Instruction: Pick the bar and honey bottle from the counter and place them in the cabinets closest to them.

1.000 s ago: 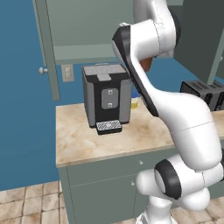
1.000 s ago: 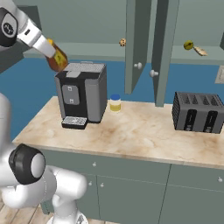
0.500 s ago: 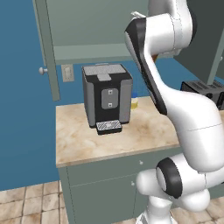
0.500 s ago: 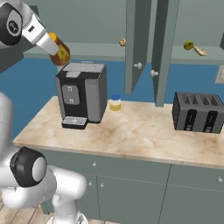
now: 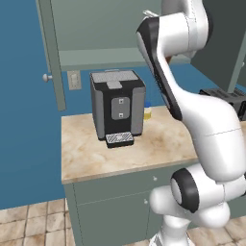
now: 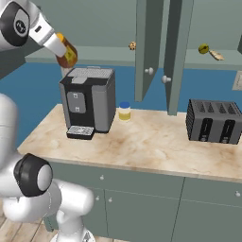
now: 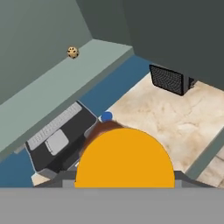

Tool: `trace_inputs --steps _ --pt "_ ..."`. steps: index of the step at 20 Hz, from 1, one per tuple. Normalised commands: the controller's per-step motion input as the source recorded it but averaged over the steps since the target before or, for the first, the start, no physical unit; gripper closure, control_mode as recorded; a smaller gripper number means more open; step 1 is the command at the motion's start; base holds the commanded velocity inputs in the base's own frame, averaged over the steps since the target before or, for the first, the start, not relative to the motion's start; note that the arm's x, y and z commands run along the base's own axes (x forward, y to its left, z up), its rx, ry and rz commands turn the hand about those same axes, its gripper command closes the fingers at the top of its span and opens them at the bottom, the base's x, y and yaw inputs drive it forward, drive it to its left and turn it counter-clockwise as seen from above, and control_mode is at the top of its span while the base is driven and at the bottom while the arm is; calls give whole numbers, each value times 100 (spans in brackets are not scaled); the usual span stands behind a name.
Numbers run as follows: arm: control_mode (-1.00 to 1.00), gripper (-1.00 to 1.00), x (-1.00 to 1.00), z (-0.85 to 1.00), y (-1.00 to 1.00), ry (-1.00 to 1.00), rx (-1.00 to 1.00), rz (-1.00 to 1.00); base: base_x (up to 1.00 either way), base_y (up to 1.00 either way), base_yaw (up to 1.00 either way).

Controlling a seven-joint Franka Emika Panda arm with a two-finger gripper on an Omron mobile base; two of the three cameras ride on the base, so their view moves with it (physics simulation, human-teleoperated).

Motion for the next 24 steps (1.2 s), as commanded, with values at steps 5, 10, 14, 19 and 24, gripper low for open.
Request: trace_inputs --steps 5,10,14,19,24 --pt "-100 100 11 11 0 7 0 8 0 0 0" --pt "-100 100 5 8 0 5 0 10 0 0 0" --pt "-100 100 0 1 0 0 0 8 0 0 0" --pt "-100 100 10 0 0 0 0 8 0 0 0" --pt "-100 100 15 -3 0 0 -1 8 0 0 0"
